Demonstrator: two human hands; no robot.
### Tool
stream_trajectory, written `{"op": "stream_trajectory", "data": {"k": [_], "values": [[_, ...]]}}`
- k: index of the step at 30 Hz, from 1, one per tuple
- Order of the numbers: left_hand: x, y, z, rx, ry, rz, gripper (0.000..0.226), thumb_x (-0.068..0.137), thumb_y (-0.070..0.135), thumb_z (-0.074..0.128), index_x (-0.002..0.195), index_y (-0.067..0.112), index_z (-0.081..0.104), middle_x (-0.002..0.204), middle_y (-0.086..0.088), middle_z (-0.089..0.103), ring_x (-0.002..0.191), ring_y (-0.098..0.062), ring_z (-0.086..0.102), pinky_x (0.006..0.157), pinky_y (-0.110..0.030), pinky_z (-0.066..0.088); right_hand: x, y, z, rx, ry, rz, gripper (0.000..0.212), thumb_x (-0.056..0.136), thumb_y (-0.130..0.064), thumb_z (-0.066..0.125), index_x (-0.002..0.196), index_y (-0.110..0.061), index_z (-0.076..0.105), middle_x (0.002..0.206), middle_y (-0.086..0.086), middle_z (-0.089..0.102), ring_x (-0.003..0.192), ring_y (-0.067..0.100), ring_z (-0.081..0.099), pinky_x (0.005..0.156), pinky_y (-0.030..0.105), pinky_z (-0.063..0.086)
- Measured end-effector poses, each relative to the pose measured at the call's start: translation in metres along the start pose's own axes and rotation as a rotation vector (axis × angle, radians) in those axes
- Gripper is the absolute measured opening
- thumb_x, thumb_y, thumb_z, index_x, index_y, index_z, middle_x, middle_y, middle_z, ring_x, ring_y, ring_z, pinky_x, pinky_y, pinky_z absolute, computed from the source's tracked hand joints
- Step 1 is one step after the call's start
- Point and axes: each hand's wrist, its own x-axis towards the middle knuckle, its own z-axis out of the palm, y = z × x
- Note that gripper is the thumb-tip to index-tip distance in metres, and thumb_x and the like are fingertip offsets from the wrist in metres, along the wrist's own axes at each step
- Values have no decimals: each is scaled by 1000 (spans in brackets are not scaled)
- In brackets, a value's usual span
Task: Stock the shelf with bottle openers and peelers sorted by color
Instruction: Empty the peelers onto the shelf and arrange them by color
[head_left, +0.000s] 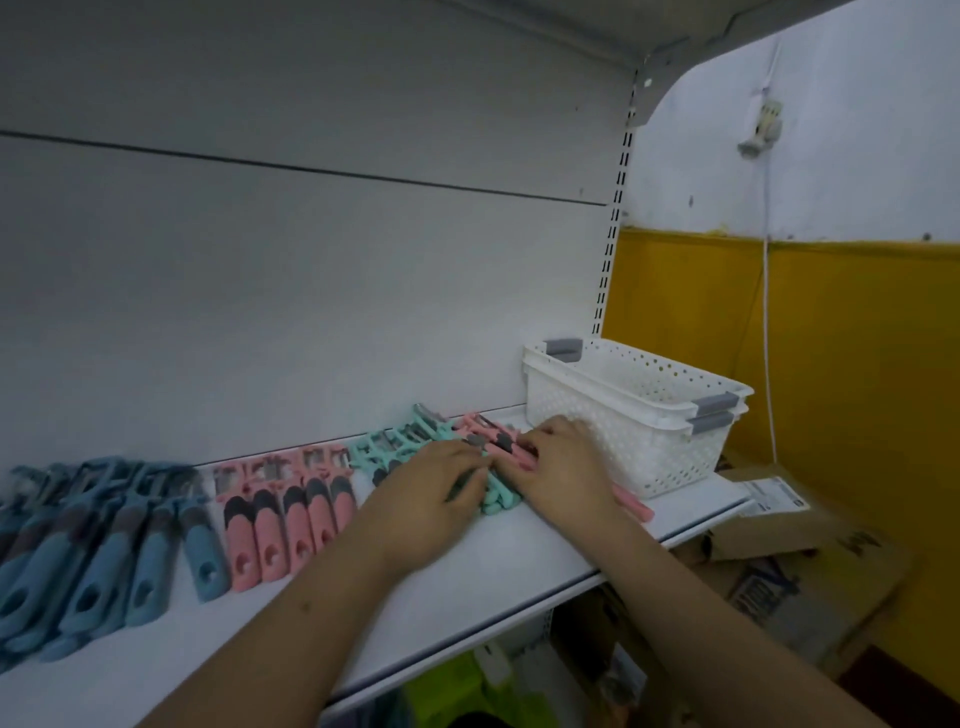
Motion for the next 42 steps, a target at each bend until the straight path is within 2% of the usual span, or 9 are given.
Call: {"op": "stream_trajectory", "data": {"k": [8, 11, 17, 21, 24, 30, 34, 36, 42], "values": [[-1, -4, 1, -29, 22, -16, 33, 102, 30, 44, 129, 26, 63, 133, 10, 58, 123, -9, 46, 104, -14, 30, 39, -30, -47, -32, -564, 255, 47, 81, -59, 68, 81, -13, 58, 70, 3, 65, 63, 17, 62, 59, 24, 47], [-1, -6, 2, 75, 54, -16, 28, 98, 33, 44, 117, 27, 64, 116, 11, 57, 105, -13, 42, 94, -37, 42, 52, -30, -53, -122, -610, 262, 57, 79, -65, 68, 84, -10, 57, 85, 7, 68, 75, 22, 63, 70, 27, 47], [-2, -1, 6, 161, 21, -12, 46, 99, 49, 34, 142, 37, 44, 123, 11, 44, 104, -11, 29, 95, -39, 37, 58, -47, -58, -244, -743, 242, 60, 83, -50, 72, 119, -3, 62, 114, 13, 70, 99, 27, 69, 87, 35, 55], [-2, -3, 6, 70, 57, -43, 47, 94, 48, 25, 115, 30, 63, 108, 6, 43, 99, -15, 35, 92, -40, 40, 63, -61, -54, -200, -911, 354, 60, 90, -45, 67, 127, 2, 55, 126, 19, 64, 115, 33, 63, 103, 43, 49], [-4, -5, 7, 29, 88, -39, 37, 97, 40, 34, 111, 27, 66, 108, 4, 40, 102, -16, 35, 94, -35, 37, 61, -74, -48, -289, -995, 328, 41, 98, -41, 54, 95, 0, 60, 92, 19, 64, 80, 29, 64, 81, 34, 53], [-8, 5, 1, 192, 8, -120, 36, 100, 50, 36, 128, 39, 55, 126, 1, 38, 121, -24, 32, 103, -40, 32, 57, -72, -47, -297, -897, 302, 30, 95, -34, 57, 83, -6, 58, 66, 9, 57, 54, 21, 53, 58, 28, 47], [-14, 22, 5, 334, -227, -327, 69, 91, 76, 16, 154, 48, 8, 164, -8, 7, 145, -45, 5, 119, -57, 6, 52, -57, -55, -129, -720, 381, 27, 93, -26, 60, 105, -2, 61, 78, 9, 70, 64, 24, 63, 79, 36, 60], [-13, 25, 9, 307, -293, -354, 77, 88, 81, 12, 154, 46, -8, 165, -10, -3, 147, -49, -3, 119, -60, -2, 54, -51, -63, -73, -601, 383, 23, 92, -26, 61, 102, -5, 62, 71, 7, 66, 56, 20, 60, 71, 32, 58], [4, 26, 13, 112, -244, -303, 78, 88, 79, 25, 155, 42, 10, 166, -6, 3, 150, -38, 0, 119, -57, -2, 65, -52, -87, 232, -347, 420, 12, 86, -14, 65, 92, -3, 63, 89, 16, 70, 80, 30, 68, 74, 36, 57]]}}
